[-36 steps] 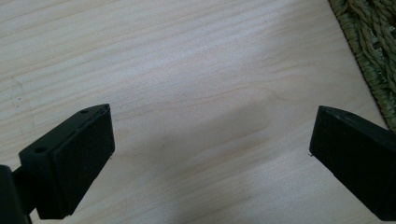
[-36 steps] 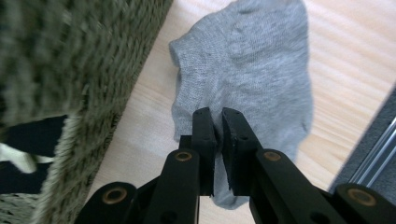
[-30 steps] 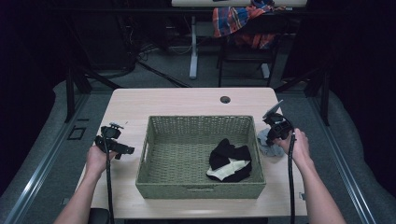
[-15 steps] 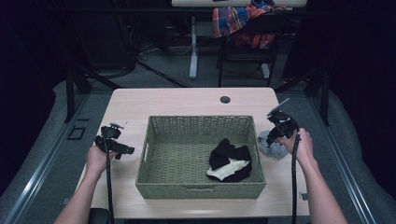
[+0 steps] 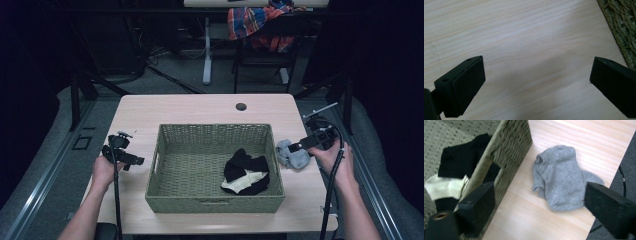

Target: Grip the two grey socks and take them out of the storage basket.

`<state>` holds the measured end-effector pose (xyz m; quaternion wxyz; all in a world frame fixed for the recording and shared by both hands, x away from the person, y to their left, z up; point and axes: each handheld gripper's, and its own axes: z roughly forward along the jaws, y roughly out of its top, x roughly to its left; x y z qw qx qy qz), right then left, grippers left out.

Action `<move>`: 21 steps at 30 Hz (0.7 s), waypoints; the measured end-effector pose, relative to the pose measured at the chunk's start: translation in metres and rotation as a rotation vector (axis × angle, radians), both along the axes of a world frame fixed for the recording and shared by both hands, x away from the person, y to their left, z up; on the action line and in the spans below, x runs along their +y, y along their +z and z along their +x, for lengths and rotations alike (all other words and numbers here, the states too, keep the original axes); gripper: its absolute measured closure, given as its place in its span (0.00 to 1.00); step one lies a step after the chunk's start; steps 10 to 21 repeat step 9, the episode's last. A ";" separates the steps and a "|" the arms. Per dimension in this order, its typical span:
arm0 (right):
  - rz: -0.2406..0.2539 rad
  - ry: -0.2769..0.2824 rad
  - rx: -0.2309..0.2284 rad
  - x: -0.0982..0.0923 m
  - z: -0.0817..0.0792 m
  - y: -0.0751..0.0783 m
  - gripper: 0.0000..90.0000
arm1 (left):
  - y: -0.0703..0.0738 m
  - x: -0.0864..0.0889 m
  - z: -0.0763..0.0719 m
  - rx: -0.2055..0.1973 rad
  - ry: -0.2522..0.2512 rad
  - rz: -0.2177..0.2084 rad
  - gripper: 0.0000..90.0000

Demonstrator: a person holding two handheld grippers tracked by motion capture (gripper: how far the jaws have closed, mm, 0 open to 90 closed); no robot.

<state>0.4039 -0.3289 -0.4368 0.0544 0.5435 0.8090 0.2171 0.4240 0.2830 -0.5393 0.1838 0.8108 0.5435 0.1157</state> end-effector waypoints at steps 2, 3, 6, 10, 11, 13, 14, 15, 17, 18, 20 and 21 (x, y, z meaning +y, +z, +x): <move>-0.006 0.004 0.007 -0.001 -0.007 -0.001 0.06 | 0.000 0.000 0.000 -0.004 0.003 0.000 0.00; -0.014 0.008 0.013 -0.002 -0.010 -0.003 0.06 | 0.000 -0.001 0.000 -0.002 0.002 -0.001 0.00; -0.020 0.004 0.029 -0.004 -0.019 -0.010 0.04 | 0.000 -0.001 0.001 0.001 -0.002 0.000 0.00; -0.042 0.011 0.055 -0.008 -0.021 -0.016 0.03 | 0.000 -0.002 0.001 0.000 -0.004 0.004 0.00; -0.042 0.011 0.055 -0.008 -0.021 -0.016 0.03 | 0.000 -0.002 0.001 0.000 -0.004 0.004 0.00; -0.042 0.011 0.055 -0.008 -0.021 -0.016 0.03 | 0.000 -0.002 0.001 0.000 -0.004 0.004 0.00; -0.042 0.011 0.055 -0.008 -0.021 -0.016 0.03 | 0.000 -0.002 0.001 0.000 -0.004 0.004 0.00; -0.042 0.011 0.055 -0.008 -0.021 -0.016 0.03 | 0.000 -0.002 0.001 0.000 -0.004 0.004 0.00; -0.042 0.011 0.055 -0.008 -0.021 -0.016 0.03 | 0.000 -0.002 0.001 0.000 -0.004 0.004 0.00; -0.042 0.011 0.055 -0.008 -0.021 -0.016 0.03 | 0.000 -0.002 0.001 0.000 -0.004 0.004 0.00; -0.042 0.011 0.055 -0.008 -0.021 -0.016 0.03 | 0.000 -0.002 0.001 0.000 -0.004 0.004 0.00; -0.042 0.011 0.055 -0.008 -0.021 -0.016 0.03 | 0.000 -0.002 0.001 0.000 -0.004 0.004 0.00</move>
